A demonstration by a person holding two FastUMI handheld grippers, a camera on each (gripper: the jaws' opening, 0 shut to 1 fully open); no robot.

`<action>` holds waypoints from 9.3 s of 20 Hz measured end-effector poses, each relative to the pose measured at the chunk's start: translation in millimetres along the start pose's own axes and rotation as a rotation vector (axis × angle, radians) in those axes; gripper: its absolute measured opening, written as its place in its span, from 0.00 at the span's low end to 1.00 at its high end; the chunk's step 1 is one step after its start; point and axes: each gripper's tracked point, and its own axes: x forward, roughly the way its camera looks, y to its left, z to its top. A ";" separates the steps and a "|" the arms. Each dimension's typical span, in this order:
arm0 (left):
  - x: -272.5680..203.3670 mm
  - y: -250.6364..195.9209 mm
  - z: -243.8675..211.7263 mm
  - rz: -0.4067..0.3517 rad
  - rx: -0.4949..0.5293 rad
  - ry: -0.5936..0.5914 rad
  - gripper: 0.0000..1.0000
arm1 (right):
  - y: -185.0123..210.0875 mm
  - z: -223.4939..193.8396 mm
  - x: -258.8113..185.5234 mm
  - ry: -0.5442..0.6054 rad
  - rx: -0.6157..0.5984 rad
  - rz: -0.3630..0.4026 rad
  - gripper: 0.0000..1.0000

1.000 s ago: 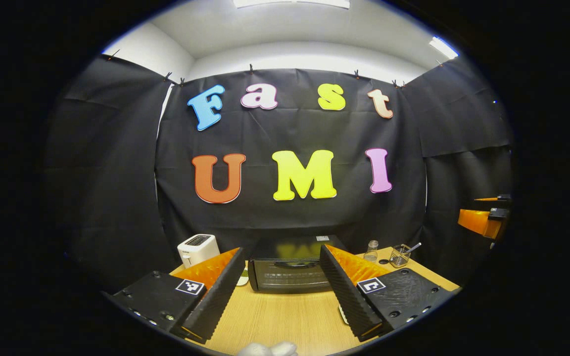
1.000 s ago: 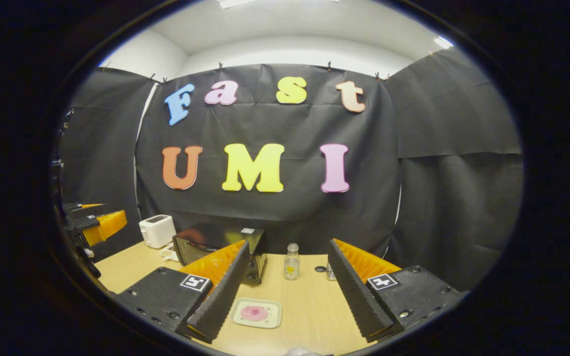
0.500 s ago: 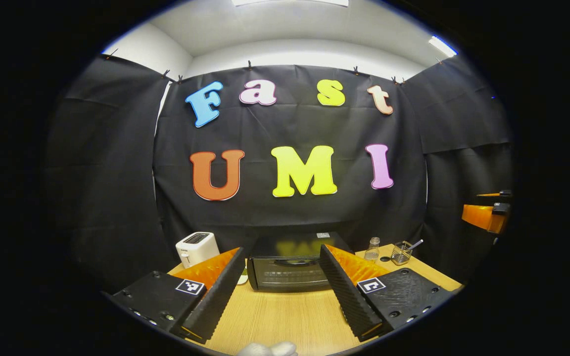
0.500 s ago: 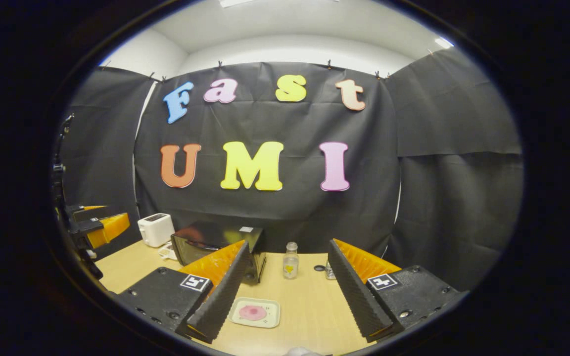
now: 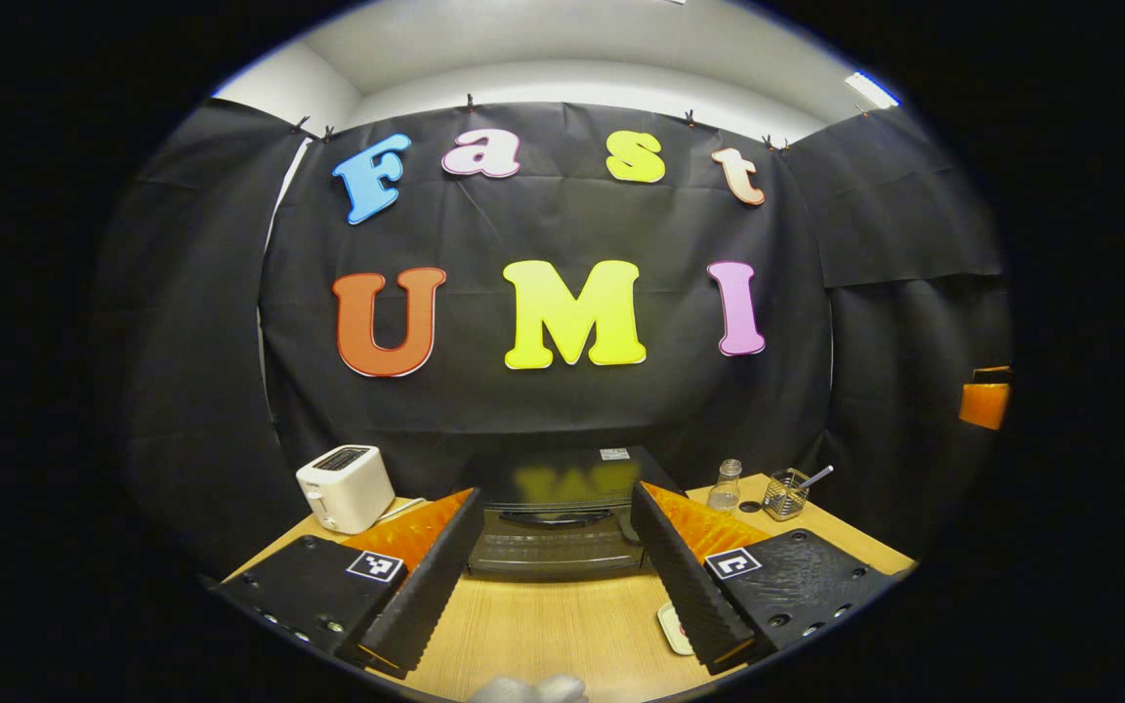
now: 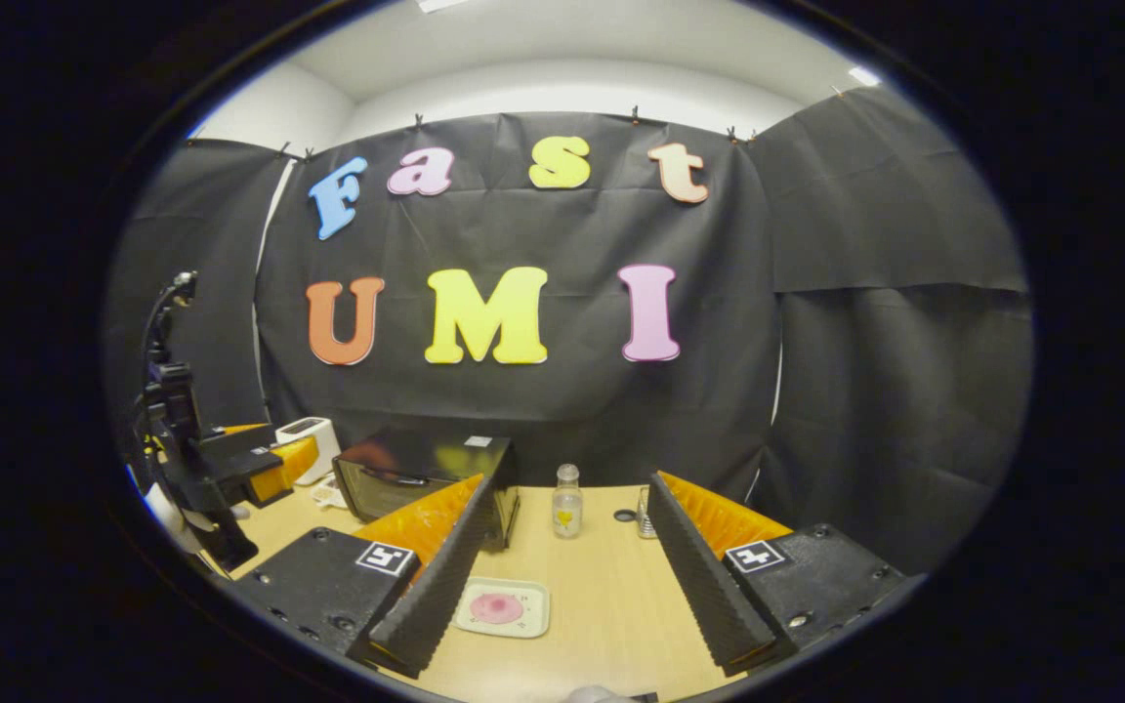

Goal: Open the electric oven with the left hand, put the food in, and close the electric oven.

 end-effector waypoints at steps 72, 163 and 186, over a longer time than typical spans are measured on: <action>17.9 -2.6 -298.2 -0.001 -0.056 0.564 0.97 | -31.8 -101.3 -47.0 0.244 0.032 -0.107 0.96; -116.4 66.1 -68.4 0.111 -0.030 0.237 0.95 | 119.0 -226.2 154.4 0.673 0.968 0.249 0.00; -109.8 119.5 -73.9 0.296 -0.008 0.301 0.96 | 268.3 -272.2 242.3 0.662 1.144 0.191 0.00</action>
